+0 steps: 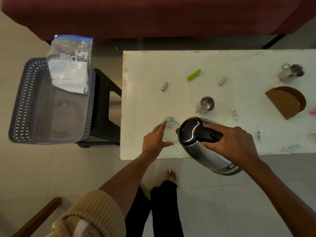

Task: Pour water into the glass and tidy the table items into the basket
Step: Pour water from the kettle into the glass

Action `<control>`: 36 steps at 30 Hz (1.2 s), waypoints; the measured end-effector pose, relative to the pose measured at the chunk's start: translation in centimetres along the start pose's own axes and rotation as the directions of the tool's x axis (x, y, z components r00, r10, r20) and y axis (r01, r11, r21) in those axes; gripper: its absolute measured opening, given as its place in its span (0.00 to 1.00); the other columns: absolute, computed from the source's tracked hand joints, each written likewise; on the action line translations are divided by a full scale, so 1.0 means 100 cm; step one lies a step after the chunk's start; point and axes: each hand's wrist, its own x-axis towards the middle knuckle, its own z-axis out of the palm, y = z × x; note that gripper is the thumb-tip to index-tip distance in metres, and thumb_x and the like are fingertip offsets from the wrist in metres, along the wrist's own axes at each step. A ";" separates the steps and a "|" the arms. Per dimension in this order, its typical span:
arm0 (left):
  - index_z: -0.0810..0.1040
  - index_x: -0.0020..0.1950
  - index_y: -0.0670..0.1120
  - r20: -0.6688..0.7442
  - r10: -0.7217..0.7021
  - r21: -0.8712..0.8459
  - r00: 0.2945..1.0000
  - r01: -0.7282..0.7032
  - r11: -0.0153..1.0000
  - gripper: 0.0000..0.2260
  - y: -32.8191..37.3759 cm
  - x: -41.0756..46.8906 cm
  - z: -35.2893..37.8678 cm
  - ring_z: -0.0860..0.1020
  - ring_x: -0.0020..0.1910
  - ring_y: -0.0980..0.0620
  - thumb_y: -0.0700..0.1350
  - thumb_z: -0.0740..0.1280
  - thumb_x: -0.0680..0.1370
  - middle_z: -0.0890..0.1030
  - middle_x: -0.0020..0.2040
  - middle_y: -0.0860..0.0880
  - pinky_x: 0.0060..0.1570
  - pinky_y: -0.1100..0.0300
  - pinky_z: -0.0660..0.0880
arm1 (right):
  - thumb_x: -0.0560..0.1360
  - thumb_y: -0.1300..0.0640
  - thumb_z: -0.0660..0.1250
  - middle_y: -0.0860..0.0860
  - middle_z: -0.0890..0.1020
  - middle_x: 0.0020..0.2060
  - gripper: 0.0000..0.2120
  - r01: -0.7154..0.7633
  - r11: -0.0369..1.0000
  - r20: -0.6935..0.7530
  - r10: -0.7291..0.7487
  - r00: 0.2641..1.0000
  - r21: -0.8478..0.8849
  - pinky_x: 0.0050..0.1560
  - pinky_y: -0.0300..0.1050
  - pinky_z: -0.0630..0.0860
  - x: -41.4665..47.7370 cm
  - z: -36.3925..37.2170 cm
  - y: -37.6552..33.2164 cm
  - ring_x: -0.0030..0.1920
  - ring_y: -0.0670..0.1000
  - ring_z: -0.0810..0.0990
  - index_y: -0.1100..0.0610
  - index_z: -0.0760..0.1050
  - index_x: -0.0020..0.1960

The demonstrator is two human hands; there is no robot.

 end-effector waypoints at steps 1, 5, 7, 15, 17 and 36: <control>0.55 0.76 0.50 0.002 0.000 -0.003 1.000 0.000 1.000 0.40 0.000 0.000 0.000 0.74 0.64 0.47 0.56 0.72 0.70 0.67 0.73 0.50 0.54 0.54 0.74 | 0.67 0.40 0.70 0.53 0.83 0.49 0.24 -0.003 1.000 -0.002 0.003 1.000 -0.002 0.49 0.47 0.76 0.000 0.000 0.000 0.50 0.57 0.80 0.42 0.73 0.62; 0.55 0.76 0.50 0.008 -0.005 0.000 1.000 0.005 1.000 0.40 0.000 0.000 0.000 0.74 0.65 0.47 0.57 0.71 0.70 0.67 0.73 0.50 0.55 0.54 0.74 | 0.68 0.41 0.70 0.53 0.83 0.49 0.24 -0.005 1.000 -0.001 0.005 1.000 -0.012 0.49 0.47 0.75 -0.001 -0.001 -0.001 0.50 0.57 0.79 0.42 0.73 0.63; 0.55 0.76 0.51 0.006 -0.008 -0.008 1.000 0.008 1.000 0.40 0.000 0.000 0.000 0.73 0.65 0.47 0.56 0.72 0.70 0.67 0.73 0.50 0.56 0.54 0.74 | 0.68 0.41 0.70 0.52 0.83 0.49 0.24 0.003 1.000 -0.003 -0.003 1.000 -0.015 0.49 0.47 0.75 -0.001 -0.001 -0.001 0.50 0.56 0.80 0.42 0.73 0.63; 0.55 0.76 0.51 0.011 -0.017 -0.004 1.000 0.017 1.000 0.40 -0.001 0.000 0.000 0.72 0.66 0.48 0.56 0.72 0.70 0.67 0.73 0.51 0.56 0.54 0.74 | 0.68 0.41 0.70 0.52 0.84 0.49 0.23 0.010 1.000 -0.012 -0.010 1.000 -0.022 0.47 0.45 0.74 -0.001 -0.002 -0.004 0.49 0.56 0.80 0.42 0.73 0.62; 0.55 0.76 0.51 0.010 -0.019 -0.006 1.000 0.019 1.000 0.40 -0.001 0.000 0.000 0.73 0.66 0.47 0.56 0.72 0.70 0.67 0.73 0.51 0.56 0.54 0.74 | 0.68 0.41 0.70 0.52 0.84 0.49 0.24 0.007 1.000 -0.012 -0.007 1.000 -0.021 0.48 0.45 0.74 -0.001 -0.001 -0.004 0.49 0.56 0.80 0.41 0.73 0.62; 0.55 0.76 0.51 0.005 -0.016 -0.031 1.000 0.016 0.999 0.40 -0.001 -0.001 0.001 0.73 0.65 0.47 0.56 0.72 0.70 0.67 0.73 0.50 0.56 0.54 0.74 | 0.66 0.40 0.70 0.53 0.84 0.47 0.24 0.004 1.000 -0.025 -0.005 1.000 -0.026 0.47 0.46 0.75 0.000 0.001 -0.002 0.48 0.57 0.80 0.41 0.74 0.61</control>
